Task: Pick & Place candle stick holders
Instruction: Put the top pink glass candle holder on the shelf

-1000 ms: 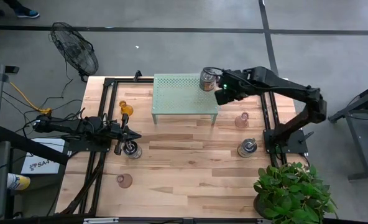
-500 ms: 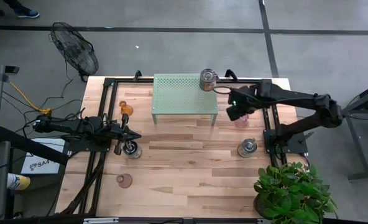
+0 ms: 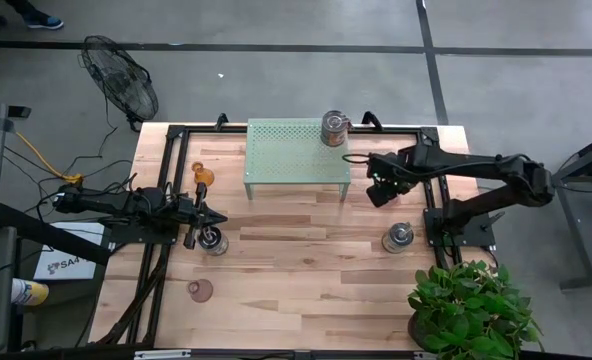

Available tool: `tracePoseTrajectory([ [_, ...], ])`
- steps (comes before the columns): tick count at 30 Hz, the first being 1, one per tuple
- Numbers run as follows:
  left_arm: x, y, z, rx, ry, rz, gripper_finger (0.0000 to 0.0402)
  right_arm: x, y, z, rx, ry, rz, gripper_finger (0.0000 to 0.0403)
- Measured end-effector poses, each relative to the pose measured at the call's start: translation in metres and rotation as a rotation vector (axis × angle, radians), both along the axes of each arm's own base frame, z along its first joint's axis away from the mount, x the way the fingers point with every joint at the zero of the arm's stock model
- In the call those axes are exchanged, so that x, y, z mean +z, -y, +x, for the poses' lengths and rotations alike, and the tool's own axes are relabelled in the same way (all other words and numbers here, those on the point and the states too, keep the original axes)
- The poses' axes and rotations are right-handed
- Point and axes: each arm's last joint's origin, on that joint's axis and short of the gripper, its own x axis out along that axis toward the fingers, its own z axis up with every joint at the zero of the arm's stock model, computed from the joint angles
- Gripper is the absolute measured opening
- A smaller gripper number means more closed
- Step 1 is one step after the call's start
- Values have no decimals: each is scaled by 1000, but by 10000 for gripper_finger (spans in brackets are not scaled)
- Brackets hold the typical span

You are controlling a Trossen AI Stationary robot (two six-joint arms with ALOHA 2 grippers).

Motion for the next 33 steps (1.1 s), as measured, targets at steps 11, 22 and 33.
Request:
tracePoseTrajectory([
  [11, 0, 0, 0, 0, 0, 0, 1, -18, 13, 4, -72, -19, 6, 224],
  [22, 0, 0, 0, 0, 0, 0, 1, -34, 23, 15, -73, -44, 39, 230],
  [33, 0, 0, 0, 0, 0, 0, 1, -42, 29, 19, -66, -63, 63, 196],
])
